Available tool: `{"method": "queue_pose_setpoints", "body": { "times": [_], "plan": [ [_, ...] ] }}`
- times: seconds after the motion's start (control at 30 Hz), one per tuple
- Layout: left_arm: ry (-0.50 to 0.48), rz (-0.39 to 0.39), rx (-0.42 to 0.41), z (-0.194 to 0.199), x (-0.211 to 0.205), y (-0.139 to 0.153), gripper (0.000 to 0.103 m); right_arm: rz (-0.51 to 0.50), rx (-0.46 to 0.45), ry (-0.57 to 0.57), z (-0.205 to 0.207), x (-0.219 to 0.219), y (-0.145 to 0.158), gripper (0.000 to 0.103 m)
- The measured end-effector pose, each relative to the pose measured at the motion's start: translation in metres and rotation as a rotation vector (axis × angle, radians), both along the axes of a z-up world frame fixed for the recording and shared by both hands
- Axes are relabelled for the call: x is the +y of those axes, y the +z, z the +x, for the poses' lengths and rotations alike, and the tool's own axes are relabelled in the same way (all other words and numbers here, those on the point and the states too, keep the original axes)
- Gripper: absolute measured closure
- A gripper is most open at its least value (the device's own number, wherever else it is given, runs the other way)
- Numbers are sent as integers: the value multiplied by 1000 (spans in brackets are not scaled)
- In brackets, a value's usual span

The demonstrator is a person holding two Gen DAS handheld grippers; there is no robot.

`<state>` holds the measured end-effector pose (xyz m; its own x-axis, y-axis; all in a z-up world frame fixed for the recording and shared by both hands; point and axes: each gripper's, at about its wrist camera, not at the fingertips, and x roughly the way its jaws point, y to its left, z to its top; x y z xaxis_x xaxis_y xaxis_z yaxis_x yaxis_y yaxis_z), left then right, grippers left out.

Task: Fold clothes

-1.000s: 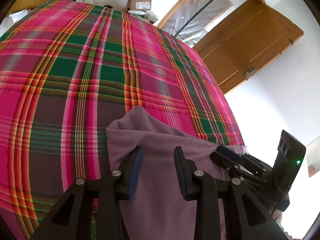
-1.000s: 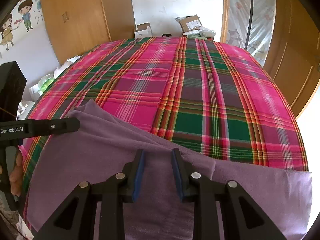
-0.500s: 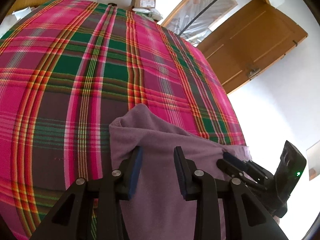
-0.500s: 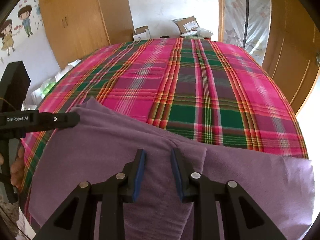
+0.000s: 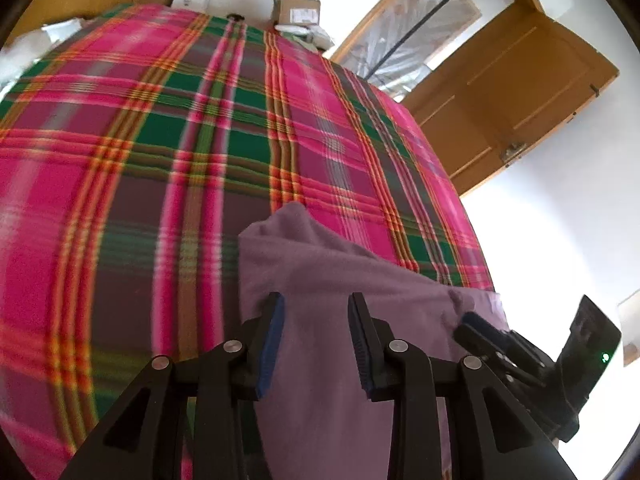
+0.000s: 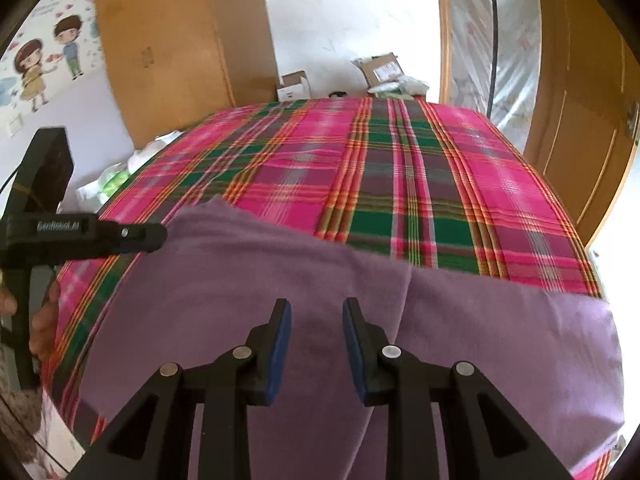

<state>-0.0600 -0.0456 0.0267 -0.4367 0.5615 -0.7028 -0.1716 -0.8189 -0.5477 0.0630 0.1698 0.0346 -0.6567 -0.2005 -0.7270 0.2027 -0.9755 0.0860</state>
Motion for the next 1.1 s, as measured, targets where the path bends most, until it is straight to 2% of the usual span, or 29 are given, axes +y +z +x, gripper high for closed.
{"method": "queue_pose_setpoints", "body": {
  "times": [0.13, 0.3, 0.5, 0.63, 0.73, 0.8, 0.93, 1.1],
  "plan": [
    [12, -1, 21, 26, -10, 4, 69, 67, 47, -1, 26, -7, -4, 76],
    [1, -33, 37, 50, -10, 0, 69, 82, 74, -21, 33, -8, -12, 75],
    [-2, -25, 38, 58, -8, -14, 69, 99, 107, -45, 40, -10, -21, 75],
    [7, -77, 30, 58, -10, -18, 69, 105, 122, -53, 41, -12, -23, 75],
    [12, -50, 36, 59, -14, -18, 69, 123, 113, -63, 39, -15, -21, 75],
    [15, -60, 25, 60, -14, -17, 68, 132, 98, -77, 40, -18, -15, 75],
    [10, -59, 46, 71, -14, -10, 68, 71, 109, -55, 53, -23, -3, 75],
    [33, -30, 43, 79, -28, -7, 68, 17, 130, 50, 71, -52, 2, 75]
  ]
}}
